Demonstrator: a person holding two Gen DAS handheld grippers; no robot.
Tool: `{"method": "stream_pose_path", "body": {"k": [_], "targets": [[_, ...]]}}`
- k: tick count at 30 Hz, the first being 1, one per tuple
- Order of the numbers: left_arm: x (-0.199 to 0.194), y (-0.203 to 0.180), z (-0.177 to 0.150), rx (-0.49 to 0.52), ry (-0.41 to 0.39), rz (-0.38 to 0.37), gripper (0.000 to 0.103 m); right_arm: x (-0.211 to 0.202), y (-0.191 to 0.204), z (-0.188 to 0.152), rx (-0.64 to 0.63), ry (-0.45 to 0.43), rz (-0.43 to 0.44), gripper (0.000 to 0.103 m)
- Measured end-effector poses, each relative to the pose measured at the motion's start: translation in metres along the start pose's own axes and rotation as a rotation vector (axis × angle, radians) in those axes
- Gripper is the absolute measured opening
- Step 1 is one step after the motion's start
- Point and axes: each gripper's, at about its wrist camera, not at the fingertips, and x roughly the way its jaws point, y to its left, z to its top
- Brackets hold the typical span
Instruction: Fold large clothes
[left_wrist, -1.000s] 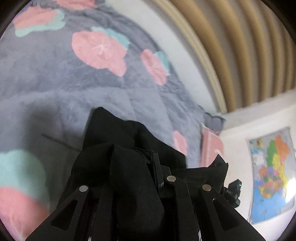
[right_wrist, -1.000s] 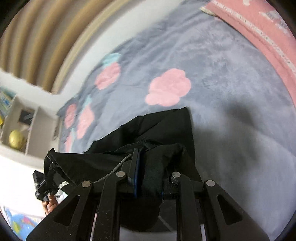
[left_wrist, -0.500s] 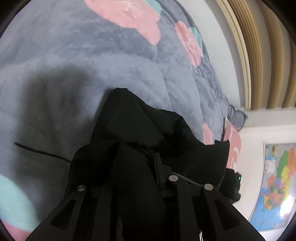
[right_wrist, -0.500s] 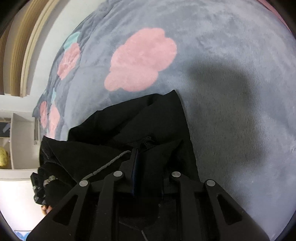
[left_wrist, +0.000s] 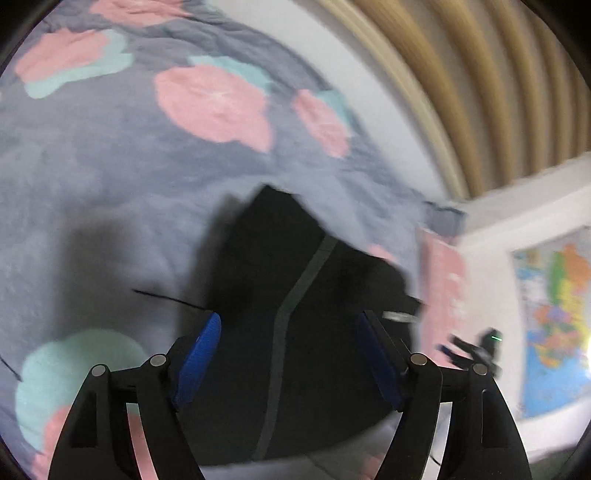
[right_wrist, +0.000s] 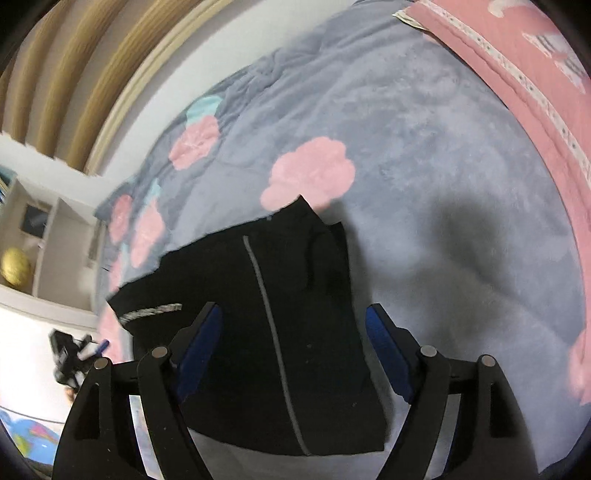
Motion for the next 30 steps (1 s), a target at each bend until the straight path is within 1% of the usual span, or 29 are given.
{"method": "stream_pose_path", "body": {"k": [2,3,4,6,7,10,14,15,16,17,18,19,20,21,23,25,27,29,30], "targets": [[0.02,0.007,0.008,-0.024,-0.002,0.02,0.077,0.013,0.004,0.006,-0.043,0.0,-0.043,0.082],[0.034,0.011,0.013,-0.033,0.003,0.045,0.077,0.023,0.01,0.011,-0.082,0.005,-0.075,0.082],[0.045,0.013,0.017,-0.028,0.012,0.065,0.077,0.03,0.014,0.015,-0.109,0.007,-0.094,0.082],[0.061,0.016,0.025,0.006,0.026,0.091,0.077,0.043,0.019,0.024,-0.16,0.016,-0.102,0.082],[0.066,0.017,0.028,0.014,0.035,0.093,0.077,0.05,0.021,0.029,-0.183,0.024,-0.107,0.082],[0.078,0.022,0.036,0.024,0.074,0.031,0.077,0.069,0.023,0.04,-0.233,0.036,-0.141,0.082],[0.095,0.032,0.042,-0.001,0.111,0.015,0.077,0.107,0.012,0.051,-0.217,0.094,-0.141,0.082],[0.1,0.034,0.042,-0.01,0.118,0.004,0.077,0.112,0.012,0.05,-0.223,0.1,-0.132,0.067],[0.104,0.033,0.041,-0.017,0.124,-0.004,0.077,0.115,0.015,0.048,-0.238,0.099,-0.13,0.049],[0.106,0.029,0.04,-0.013,0.117,0.0,0.061,0.113,0.024,0.044,-0.26,0.069,-0.194,0.027],[0.105,0.024,0.038,-0.002,0.105,0.022,0.036,0.104,0.034,0.039,-0.291,0.012,-0.261,0.022],[0.098,0.017,0.035,0.024,0.079,0.084,0.029,0.092,0.043,0.034,-0.315,-0.039,-0.299,0.02],[0.092,0.012,0.033,0.042,0.055,0.091,0.01,0.078,0.052,0.03,-0.325,-0.082,-0.323,0.019],[0.083,0.007,0.03,0.053,0.028,0.083,0.009,0.065,0.058,0.028,-0.328,-0.113,-0.341,0.019],[0.058,-0.007,0.025,0.07,-0.036,0.09,0.008,0.041,0.069,0.029,-0.335,-0.159,-0.354,0.019],[0.033,-0.024,0.029,0.085,-0.103,0.063,0.008,0.025,0.087,0.037,-0.379,-0.2,-0.398,0.018],[0.018,-0.043,0.042,0.098,-0.172,0.048,0.007,0.024,0.101,0.051,-0.408,-0.225,-0.439,0.018],[0.02,-0.053,0.056,0.105,-0.207,0.064,0.007,0.034,0.105,0.068,-0.397,-0.234,-0.471,0.018],[0.027,-0.054,0.063,0.103,-0.21,0.082,0.007,0.043,0.102,0.077,-0.374,-0.227,-0.478,0.018]]}}
